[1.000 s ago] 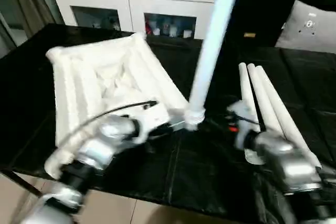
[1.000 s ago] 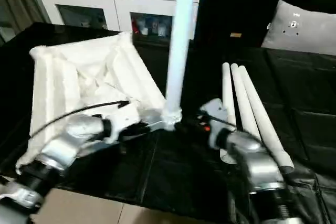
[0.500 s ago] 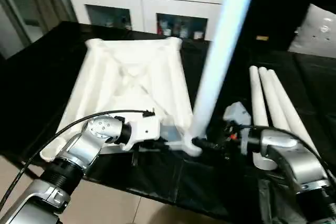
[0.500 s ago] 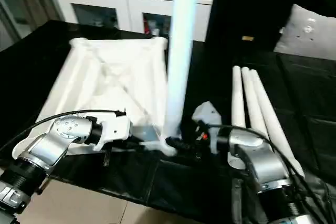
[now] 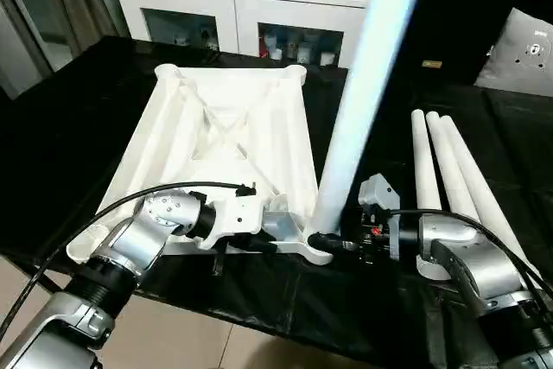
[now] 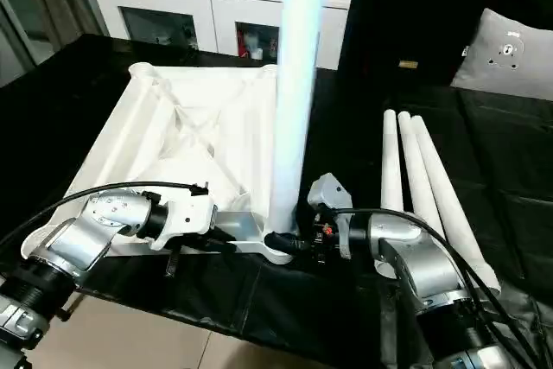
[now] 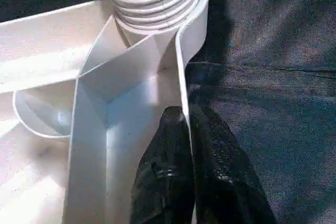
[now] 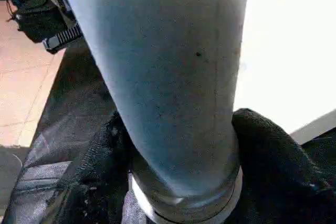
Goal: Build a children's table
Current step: Rotate leg to tighten
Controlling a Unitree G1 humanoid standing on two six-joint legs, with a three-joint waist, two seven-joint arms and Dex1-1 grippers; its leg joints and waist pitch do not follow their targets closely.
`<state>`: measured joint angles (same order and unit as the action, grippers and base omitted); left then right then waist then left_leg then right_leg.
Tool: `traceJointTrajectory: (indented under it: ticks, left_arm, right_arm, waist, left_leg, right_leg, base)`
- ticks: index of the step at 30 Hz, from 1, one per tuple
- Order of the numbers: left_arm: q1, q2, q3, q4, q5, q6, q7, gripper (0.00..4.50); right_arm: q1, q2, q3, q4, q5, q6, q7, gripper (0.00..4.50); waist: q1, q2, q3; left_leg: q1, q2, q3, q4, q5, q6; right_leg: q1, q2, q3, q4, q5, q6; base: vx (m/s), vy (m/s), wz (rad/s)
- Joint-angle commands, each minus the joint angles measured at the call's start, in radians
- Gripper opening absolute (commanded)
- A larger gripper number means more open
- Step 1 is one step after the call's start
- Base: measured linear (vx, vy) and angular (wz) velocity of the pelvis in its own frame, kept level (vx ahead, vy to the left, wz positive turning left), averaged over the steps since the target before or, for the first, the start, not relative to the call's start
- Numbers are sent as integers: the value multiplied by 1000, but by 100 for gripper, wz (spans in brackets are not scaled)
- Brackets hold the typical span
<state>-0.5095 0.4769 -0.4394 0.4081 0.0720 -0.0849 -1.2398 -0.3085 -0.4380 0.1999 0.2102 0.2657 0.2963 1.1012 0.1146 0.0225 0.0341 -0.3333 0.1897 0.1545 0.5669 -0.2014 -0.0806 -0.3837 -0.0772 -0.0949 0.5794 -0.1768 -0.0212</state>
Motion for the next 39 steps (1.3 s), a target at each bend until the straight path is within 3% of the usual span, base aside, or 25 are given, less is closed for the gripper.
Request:
traceJointTrajectory:
  ticks: [1, 4, 7, 9, 10, 13, 17, 18, 19, 22, 24, 27, 30, 33, 39]
  left_arm:
    - [53, 3, -80, 13, 32, 24, -66, 0]
    - [72, -13, -59, -11, 15, 77, -32, 0]
    - [90, -64, -17, -54, -6, 188, 65, 0]
    - [91, -108, 14, -73, -7, 268, 153, 0]
    - [91, -108, 14, -73, -7, 268, 153, 0]
    - [79, -206, 72, -105, -15, 412, 310, 0]
    - [35, -344, 142, -100, -3, 532, 515, 0]
    - [25, -360, 148, -87, 4, 533, 544, 0]
    - [1, -387, 154, -51, 24, 516, 602, 0]
    - [-13, -403, 160, -31, 36, 514, 635, 0]
    - [-7, -391, 147, -40, 44, 510, 616, 0]
    - [11, -367, 125, -64, 49, 508, 585, 0]
    - [24, -304, 98, -42, 61, 411, 527, 0]
    - [23, -270, 87, -23, 69, 380, 497, 0]
    - [28, -185, 39, 8, 83, 269, 390, 0]
  right_arm:
    - [15, 14, -1, -15, 13, 21, 6, 262]
    - [41, 37, -3, -43, 31, 46, -20, 260]
    - [49, 97, -21, -38, 2, 51, -151, 259]
    - [32, 158, -52, -7, -23, 68, -288, 259]
    - [32, 158, -52, -7, -23, 68, -288, 259]
    - [3, 266, -102, 17, -37, 122, -490, 259]
    - [-39, 380, -138, 57, -108, 155, -738, 259]
    - [-44, 388, -140, 68, -117, 147, -759, 259]
    - [-50, 401, -144, 95, -122, 121, -774, 294]
    - [-47, 402, -154, 102, -125, 104, -785, 329]
    - [-38, 388, -155, 90, -131, 98, -777, 339]
    - [-31, 375, -163, 80, -139, 85, -773, 361]
    - [-11, 334, -197, 57, -112, 52, -730, 391]
    - [5, 300, -195, 33, -91, 36, -659, 415]
    - [17, 213, -176, 18, -80, 10, -523, 440]
  waist:
    - [1, -3, -51]
    - [0, -4, -50]
    - [-3, -4, -49]
    - [-9, -3, -44]
    - [-17, -3, -39]
    - [-36, -2, -37]
    - [-45, -3, -40]
    - [-47, -1, -40]
    - [-49, -2, -42]
    - [-44, -2, -47]
    - [-38, 3, -52]
    - [-35, 2, -55]
    - [-34, 4, -61]
    - [-30, 6, -57]
    - [-23, 4, -53]
  left_leg:
    - [-10, 44, 0, -63, -167, 42]
    - [-10, 44, 0, -64, -167, 39]
    - [-9, 44, 0, -66, -173, 33]
    - [-8, 41, 0, -70, -209, 17]
    - [-4, 37, -4, -73, -259, 1]
    - [-4, 34, -9, -74, -296, -13]
    - [-5, 29, -7, -71, -275, -7]
    - [-6, 29, -8, -72, -267, -6]
    - [-7, 28, -6, -70, -257, 0]
    - [-12, 29, -5, -68, -213, 15]
    - [-16, 31, -4, -63, -145, 30]
    - [-20, 30, -3, -59, -99, 45]
    - [-25, 30, -4, -53, -68, 57]
    - [-25, 32, -1, -52, -85, 75]
    - [-22, 35, -2, -57, -145, 53]
  right_leg:
    - [50, -75, 55, -55, -208, -193]
    - [51, -76, 56, -55, -214, -192]
    - [48, -76, 56, -58, -241, -185]
    - [46, -76, 55, -67, -315, -168]
    - [42, -76, 50, -80, -419, -135]
    - [40, -75, 47, -91, -503, -99]
    - [34, -72, 48, -96, -481, -89]
    - [34, -71, 47, -94, -465, -94]
    - [34, -69, 48, -95, -440, -91]
    - [39, -69, 52, -85, -350, -109]
    - [47, -68, 54, -68, -213, -142]
    - [53, -69, 54, -58, -126, -167]
    - [57, -68, 53, -48, -54, -189]
    - [52, -67, 52, -50, -58, -197]
    - [50, -71, 53, -60, -185, -163]
  base:
    - [0, 0, 0]
    - [0, 0, 0]
    - [0, 0, 0]
    - [0, 0, 0]
    - [0, 0, 0]
    - [0, 0, 0]
    - [0, 0, 0]
    - [0, 0, 0]
    - [0, 0, 0]
    - [0, 0, 0]
    - [0, 0, 0]
    - [0, 0, 0]
    - [0, 0, 0]
    - [0, 0, 0]
    - [0, 0, 0]
